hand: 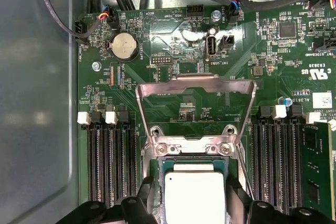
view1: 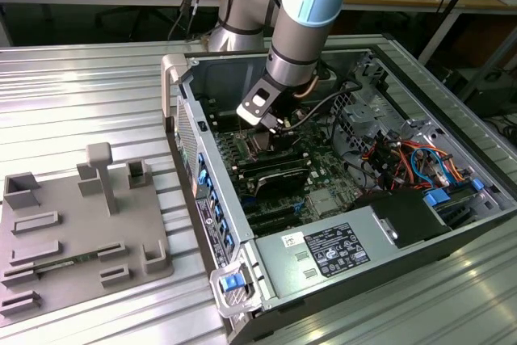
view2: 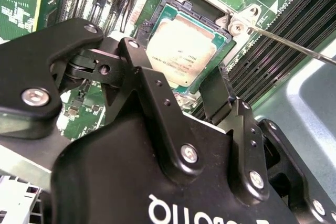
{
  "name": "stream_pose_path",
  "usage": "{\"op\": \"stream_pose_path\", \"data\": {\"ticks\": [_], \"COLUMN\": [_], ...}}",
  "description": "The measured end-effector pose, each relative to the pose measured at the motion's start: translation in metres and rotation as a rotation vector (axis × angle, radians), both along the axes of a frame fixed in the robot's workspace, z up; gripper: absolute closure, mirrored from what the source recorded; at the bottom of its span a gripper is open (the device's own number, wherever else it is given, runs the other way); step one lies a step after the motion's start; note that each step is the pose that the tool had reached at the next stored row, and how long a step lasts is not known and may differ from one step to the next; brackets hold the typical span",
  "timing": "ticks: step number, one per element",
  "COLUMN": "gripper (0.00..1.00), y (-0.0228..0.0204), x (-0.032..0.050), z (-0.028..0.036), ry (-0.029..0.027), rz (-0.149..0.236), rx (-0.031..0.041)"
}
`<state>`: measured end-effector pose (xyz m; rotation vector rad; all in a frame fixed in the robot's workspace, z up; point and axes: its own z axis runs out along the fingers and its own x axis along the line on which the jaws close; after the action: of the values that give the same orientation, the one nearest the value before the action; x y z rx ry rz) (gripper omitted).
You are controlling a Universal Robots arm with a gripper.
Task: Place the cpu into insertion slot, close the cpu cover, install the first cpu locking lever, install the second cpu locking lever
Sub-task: 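Place the cpu into insertion slot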
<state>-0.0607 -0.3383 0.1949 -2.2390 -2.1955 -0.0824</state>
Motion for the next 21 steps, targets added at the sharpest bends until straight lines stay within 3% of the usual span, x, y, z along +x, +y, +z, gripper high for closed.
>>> {"op": "stream_pose_path", "data": {"ticks": [2,7,14,21], "gripper": [0.35,0.35,0.35,0.36], "y": [0.0000,0.0000,0.0000,0.0000], "x": [0.0000,0.0000,0.0000,0.0000], "z": [0.0001,0.0086,0.0126,0.0241], "ry": [0.0003,0.0003,0.0003,0.0003], "rz": [0.000,0.000,0.000,0.000], "rx": [-0.0002,-0.0002,-0.0002,-0.0052]}}
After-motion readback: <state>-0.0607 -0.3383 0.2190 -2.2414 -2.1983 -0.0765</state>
